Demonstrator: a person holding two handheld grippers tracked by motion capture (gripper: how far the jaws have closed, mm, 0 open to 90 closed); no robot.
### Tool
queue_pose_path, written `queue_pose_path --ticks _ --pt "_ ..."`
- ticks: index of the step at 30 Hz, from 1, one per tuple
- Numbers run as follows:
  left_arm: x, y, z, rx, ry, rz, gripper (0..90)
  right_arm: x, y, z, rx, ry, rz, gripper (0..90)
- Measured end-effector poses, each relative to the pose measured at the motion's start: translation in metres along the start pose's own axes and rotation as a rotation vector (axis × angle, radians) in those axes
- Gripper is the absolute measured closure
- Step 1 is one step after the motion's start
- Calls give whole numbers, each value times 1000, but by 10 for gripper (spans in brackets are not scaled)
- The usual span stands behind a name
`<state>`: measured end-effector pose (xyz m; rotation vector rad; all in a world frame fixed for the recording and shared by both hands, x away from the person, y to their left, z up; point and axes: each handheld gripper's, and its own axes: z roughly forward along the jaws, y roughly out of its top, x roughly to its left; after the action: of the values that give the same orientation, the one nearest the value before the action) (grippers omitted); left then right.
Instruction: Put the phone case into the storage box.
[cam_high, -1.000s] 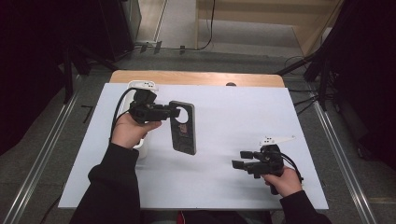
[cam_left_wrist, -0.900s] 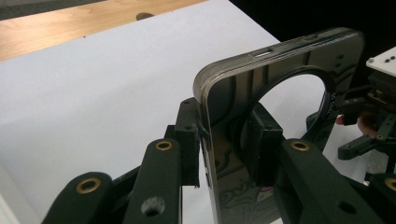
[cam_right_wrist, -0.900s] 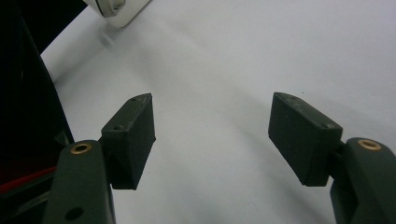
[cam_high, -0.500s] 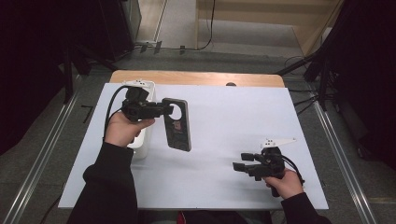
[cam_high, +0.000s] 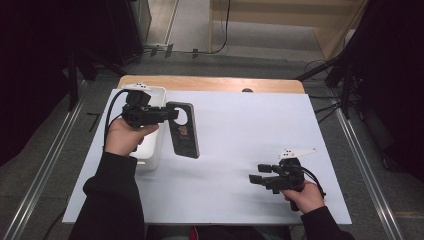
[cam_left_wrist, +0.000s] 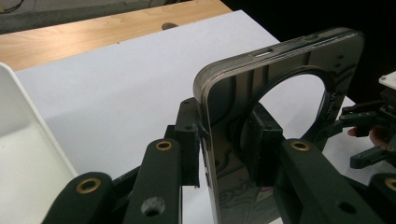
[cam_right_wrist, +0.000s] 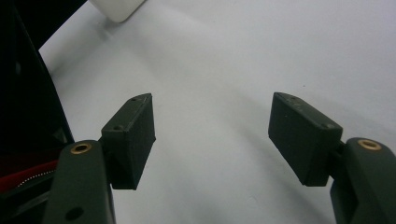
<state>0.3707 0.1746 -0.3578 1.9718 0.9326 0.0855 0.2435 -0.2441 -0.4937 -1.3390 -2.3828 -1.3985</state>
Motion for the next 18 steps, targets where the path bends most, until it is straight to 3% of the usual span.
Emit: queue_pose_path --ticks 18 --pt "14 4 -8 -23 16 -48 696 -1 0 -1 -7 -1 3 305"
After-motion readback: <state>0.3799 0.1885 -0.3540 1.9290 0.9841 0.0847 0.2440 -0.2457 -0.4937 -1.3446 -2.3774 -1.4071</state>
